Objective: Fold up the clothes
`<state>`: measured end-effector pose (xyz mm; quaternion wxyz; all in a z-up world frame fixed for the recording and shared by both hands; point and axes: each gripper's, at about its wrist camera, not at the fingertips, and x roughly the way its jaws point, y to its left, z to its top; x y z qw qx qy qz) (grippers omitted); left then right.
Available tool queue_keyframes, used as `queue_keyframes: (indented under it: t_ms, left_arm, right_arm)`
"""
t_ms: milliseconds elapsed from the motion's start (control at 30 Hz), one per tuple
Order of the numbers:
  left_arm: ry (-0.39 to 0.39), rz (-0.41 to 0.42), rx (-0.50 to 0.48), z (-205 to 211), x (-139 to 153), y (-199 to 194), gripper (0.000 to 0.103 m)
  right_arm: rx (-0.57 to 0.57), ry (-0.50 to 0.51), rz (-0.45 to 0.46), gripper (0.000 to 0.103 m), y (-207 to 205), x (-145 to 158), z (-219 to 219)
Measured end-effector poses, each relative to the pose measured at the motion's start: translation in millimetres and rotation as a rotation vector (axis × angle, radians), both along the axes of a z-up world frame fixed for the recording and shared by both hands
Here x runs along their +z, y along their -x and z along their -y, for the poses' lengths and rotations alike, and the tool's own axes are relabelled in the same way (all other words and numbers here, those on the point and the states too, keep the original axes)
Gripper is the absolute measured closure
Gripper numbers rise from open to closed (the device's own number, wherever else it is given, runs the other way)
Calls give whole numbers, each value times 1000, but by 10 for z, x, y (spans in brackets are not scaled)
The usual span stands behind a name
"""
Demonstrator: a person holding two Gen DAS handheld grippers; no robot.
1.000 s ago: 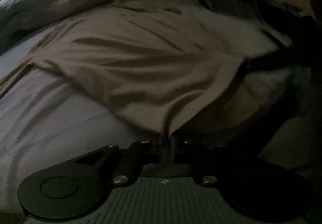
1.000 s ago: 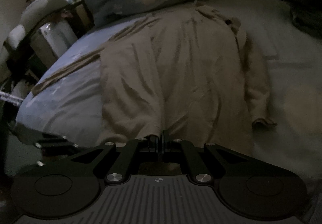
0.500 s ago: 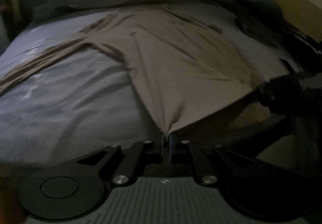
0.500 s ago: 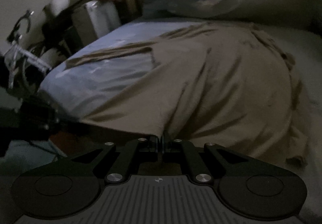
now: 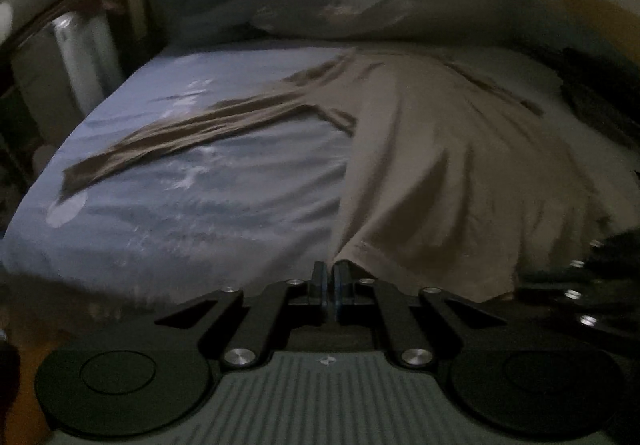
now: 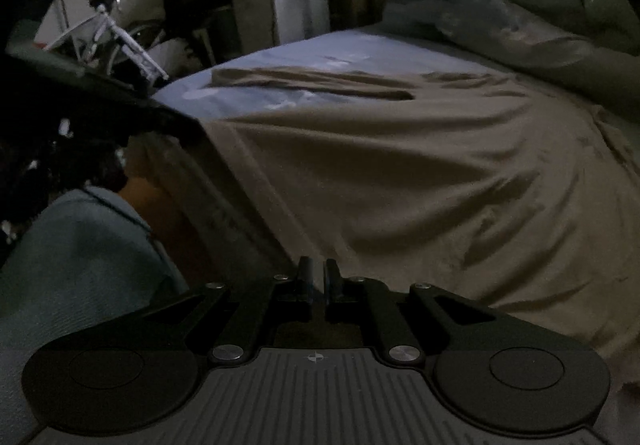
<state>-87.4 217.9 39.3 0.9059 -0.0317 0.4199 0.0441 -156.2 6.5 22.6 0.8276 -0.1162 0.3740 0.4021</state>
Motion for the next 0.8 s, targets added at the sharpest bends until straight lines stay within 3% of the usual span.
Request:
queue_keyframes:
  t_ms: [67, 133, 200, 233, 267, 367, 500, 633, 667, 700, 767, 800]
  left_arm:
    - [22, 11, 20, -22, -6, -14, 96]
    - [41, 30, 34, -9, 5, -7, 96]
    - [57, 44, 47, 23, 18, 8, 96]
    - [68, 49, 54, 23, 25, 6, 96]
    - [73, 52, 57, 30, 28, 6, 96]
    - [65, 52, 55, 65, 16, 5, 96]
    - [62, 55, 71, 55, 24, -2, 96]
    - [73, 73, 110, 1, 58, 11, 96]
    - [77, 74, 117, -16, 57, 10, 96]
    - [79, 74, 123, -31, 55, 11, 96]
    - [85, 70, 132, -55, 46, 25, 96]
    - [90, 69, 137, -68, 43, 35, 96]
  right_arm:
    - [-101, 23, -3, 90, -17, -10, 263]
    - [-208, 48, -6, 84, -39, -22, 540]
    - [-342, 116, 0, 71, -48, -87, 861]
    - [-410, 152, 4, 70, -53, -121, 1023]
    - [-485, 180, -16, 69, -82, -158, 1186]
    - [-656, 119, -144, 66, -244, -189, 1592]
    - [-670, 159, -152, 55, -378, -222, 1665]
    - [-654, 217, -170, 56, -442, -379, 1637]
    - [-641, 234, -186, 59, -470, -445, 1615]
    - [-626, 240, -199, 77, -472, -531, 1576]
    - [-605, 249, -211, 98, -470, -556, 1572]
    - [-588, 250, -204, 98, -457, -510, 1582]
